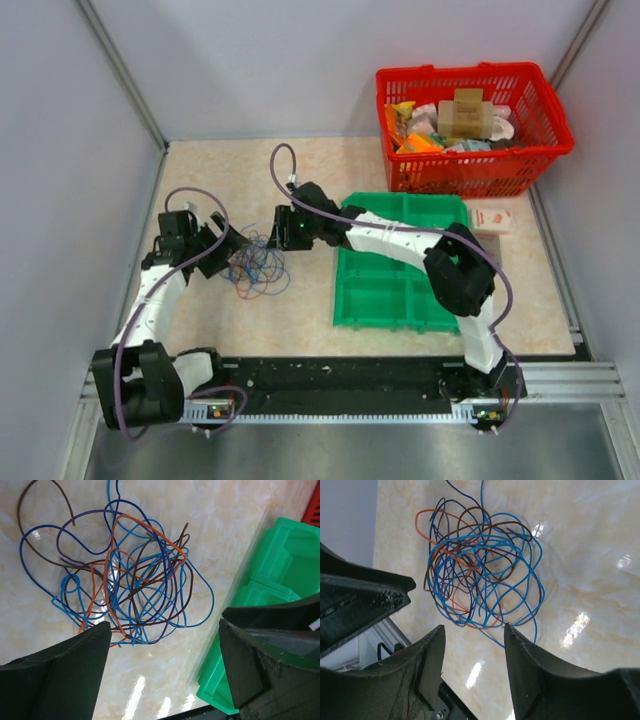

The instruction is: Untangle the cables

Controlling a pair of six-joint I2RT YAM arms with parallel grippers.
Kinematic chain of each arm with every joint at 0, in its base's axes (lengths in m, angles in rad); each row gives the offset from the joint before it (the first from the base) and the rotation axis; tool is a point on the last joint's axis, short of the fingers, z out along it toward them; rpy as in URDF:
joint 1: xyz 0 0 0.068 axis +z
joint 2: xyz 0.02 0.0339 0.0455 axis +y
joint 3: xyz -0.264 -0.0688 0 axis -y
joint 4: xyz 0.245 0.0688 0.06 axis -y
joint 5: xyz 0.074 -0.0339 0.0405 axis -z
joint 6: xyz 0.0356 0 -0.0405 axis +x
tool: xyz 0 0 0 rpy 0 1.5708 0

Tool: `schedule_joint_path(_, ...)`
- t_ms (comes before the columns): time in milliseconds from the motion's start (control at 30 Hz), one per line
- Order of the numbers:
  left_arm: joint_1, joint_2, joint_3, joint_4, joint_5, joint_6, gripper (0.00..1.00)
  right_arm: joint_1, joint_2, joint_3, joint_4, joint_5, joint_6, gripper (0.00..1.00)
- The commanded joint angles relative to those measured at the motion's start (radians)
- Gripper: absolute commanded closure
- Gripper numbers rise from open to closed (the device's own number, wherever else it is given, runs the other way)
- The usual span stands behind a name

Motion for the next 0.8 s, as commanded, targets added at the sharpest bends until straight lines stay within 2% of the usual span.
schedule_joint_path(0, -0.046, 0.059, 0.035, 0.090, 0.011, -0.005, 0.09, 0.008, 0.078, 0.088, 0.068, -0.019, 0.118, 0.51)
schedule_joint_path(67, -0.070, 0.094, 0.039, 0.102, 0.002, -0.014, 0.11, 0.010, 0.114, 0.112, 0.065, -0.001, 0.110, 0.55)
schedule_joint_path(133, -0.080, 0.108, 0.032, 0.116, -0.027, -0.020, 0.15, 0.010, 0.157, 0.155, 0.057, -0.007, 0.100, 0.62)
schedule_joint_path(233, -0.080, 0.101, 0.009, 0.140, -0.072, -0.023, 0.19, 0.010, 0.185, 0.191, 0.042, -0.025, 0.094, 0.83)
schedule_joint_path(267, -0.080, 0.102, 0.003, 0.148, -0.084, -0.022, 0.22, 0.010, 0.171, 0.191, 0.024, -0.007, 0.081, 0.96)
schedule_joint_path(300, -0.080, 0.107, -0.004, 0.153, -0.098, -0.025, 0.25, 0.010, 0.148, 0.186, -0.005, 0.022, 0.058, 1.00)
schedule_joint_path(400, -0.081, 0.151, -0.011, 0.179, -0.107, -0.038, 0.35, 0.011, -0.016, 0.136, -0.062, 0.060, -0.003, 1.00)
schedule_joint_path(500, -0.080, 0.214, -0.011, 0.223, -0.090, -0.060, 0.63, 0.011, -0.177, 0.074, -0.098, 0.051, -0.038, 1.00)
schedule_joint_path(600, -0.077, 0.248, 0.002, 0.204, -0.139, -0.063, 0.78, 0.011, -0.329, 0.057, -0.136, 0.062, -0.075, 1.00)
schedule_joint_path(667, -0.077, 0.236, 0.004, 0.180, -0.193, -0.061, 0.94, 0.008, -0.403, 0.092, -0.182, 0.108, -0.116, 1.00)
schedule_joint_path(700, -0.077, 0.222, 0.001, 0.170, -0.219, -0.064, 0.98, -0.001, -0.432, 0.123, -0.208, 0.120, -0.138, 1.00)
schedule_joint_path(767, -0.074, 0.187, -0.010, 0.144, -0.272, -0.074, 1.00, -0.035, -0.470, 0.199, -0.263, 0.133, -0.175, 1.00)
